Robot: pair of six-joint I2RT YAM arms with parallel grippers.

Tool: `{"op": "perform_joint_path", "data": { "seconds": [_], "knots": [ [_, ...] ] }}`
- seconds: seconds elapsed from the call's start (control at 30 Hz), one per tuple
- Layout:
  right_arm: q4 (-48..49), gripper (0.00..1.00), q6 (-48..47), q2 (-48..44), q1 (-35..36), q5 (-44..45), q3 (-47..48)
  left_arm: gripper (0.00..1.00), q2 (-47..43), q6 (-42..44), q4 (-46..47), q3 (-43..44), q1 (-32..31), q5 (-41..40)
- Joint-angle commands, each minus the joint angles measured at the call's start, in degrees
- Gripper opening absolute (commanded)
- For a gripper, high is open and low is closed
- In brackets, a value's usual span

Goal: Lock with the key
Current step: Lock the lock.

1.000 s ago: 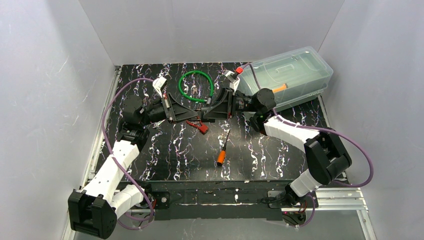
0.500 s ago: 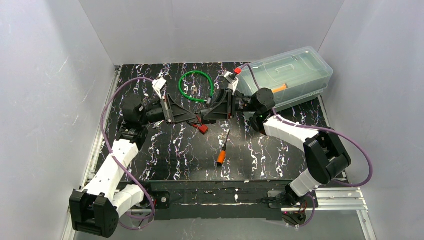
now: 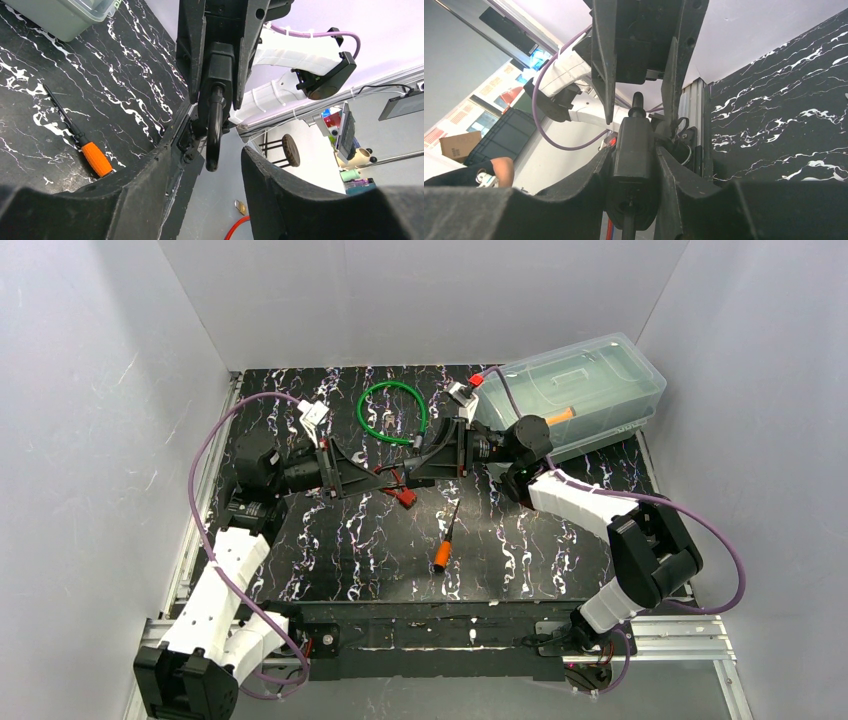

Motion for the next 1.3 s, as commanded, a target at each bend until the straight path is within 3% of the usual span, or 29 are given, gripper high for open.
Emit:
{"op": "perform_joint_path", "data": {
  "seconds": [0.0, 0.07, 0.13, 0.17, 0.23, 0.27, 0.4, 0.63, 1.27],
  "knots": [
    [7.26, 0.01, 2.41, -1.7, 0.65, 1.3, 2.04, 0.54, 0.66, 1.78, -1.01, 2.41, -1.79, -0.45],
    [7.02, 0.01, 2.18, -1.67, 1.32, 1.13, 1.98, 0.52, 1.4, 1.68, -1.01, 3.03, -3.2, -1.27],
    [6.42, 0.01, 1.94, -1.53, 1.72, 0.95, 1.9, 0.42, 2.25, 1.34, -1.01, 3.68, -4.71, -2.16],
    [6.0, 0.01, 1.88, -1.35, 1.78, 0.78, 1.97, 0.33, 2.54, 1.25, -1.01, 3.95, -5.12, -2.33],
    [4.99, 0.02, 2.02, -1.09, 1.78, 0.43, 2.23, 0.06, 2.68, 0.34, -0.93, 4.18, -5.26, -3.32],
    [3.8, 0.04, 2.04, -1.01, 1.78, 0.34, 2.46, 0.0, 2.64, -0.29, -0.85, 4.17, -5.18, -3.64],
    [-1.09, 0.49, 1.17, -0.87, 1.77, 0.71, 2.81, 0.0, 2.36, -3.59, -0.75, 3.85, -4.67, -6.46],
    [-2.15, 0.7, 1.58, -1.3, 1.78, 1.38, 2.95, 0.0, 1.19, -6.36, -0.9, 2.68, -4.13, -12.73],
    [5.17, 0.53, 6.31, 1.57, 3.97, 3.83, 4.15, 0.0, 3.97, -9.18, 3.94, 1.93, -7.1, -15.63]
  ]
}}
